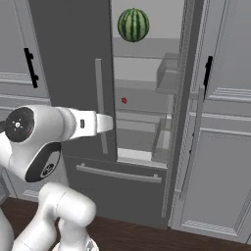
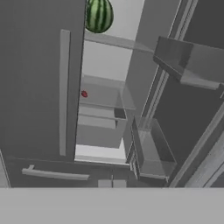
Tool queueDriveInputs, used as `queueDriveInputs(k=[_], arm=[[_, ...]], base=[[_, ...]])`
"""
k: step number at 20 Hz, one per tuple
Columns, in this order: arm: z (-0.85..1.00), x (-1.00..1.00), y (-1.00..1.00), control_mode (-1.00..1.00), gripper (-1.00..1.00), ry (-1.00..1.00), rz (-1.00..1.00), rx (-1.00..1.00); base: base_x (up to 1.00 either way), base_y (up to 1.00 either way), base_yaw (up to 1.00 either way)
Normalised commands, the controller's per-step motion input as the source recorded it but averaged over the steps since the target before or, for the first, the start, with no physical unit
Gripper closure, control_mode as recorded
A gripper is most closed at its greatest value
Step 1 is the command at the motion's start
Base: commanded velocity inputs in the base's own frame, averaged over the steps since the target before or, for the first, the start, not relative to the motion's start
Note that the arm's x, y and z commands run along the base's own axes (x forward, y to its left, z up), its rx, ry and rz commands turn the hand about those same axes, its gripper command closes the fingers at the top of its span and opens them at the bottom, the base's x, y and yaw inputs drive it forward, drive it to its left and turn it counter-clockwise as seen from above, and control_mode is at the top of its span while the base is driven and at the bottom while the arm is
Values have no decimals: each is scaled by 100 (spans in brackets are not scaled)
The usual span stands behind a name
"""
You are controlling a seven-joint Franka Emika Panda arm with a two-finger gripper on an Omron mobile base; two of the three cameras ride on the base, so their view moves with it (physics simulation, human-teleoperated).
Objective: Take the strawberry from the fridge and place it on top of the pancake, located on the dining counter.
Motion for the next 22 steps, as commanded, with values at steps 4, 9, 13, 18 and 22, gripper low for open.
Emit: queueDriveInputs(k=[4,9,13,18,22], arm=[[25,0,30,-100,100,34,-1,3],[-4,1,19,-100,100,3,-13,3],[-9,28,45,-100,-100,0,-8,18],[0,42,25,-100,-100,-2,-3,5],[0,50,39,-100,-100,0,0,-6]], base=[[0,0,0],[0,0,0],[0,0,0],[0,0,0],[0,0,0]])
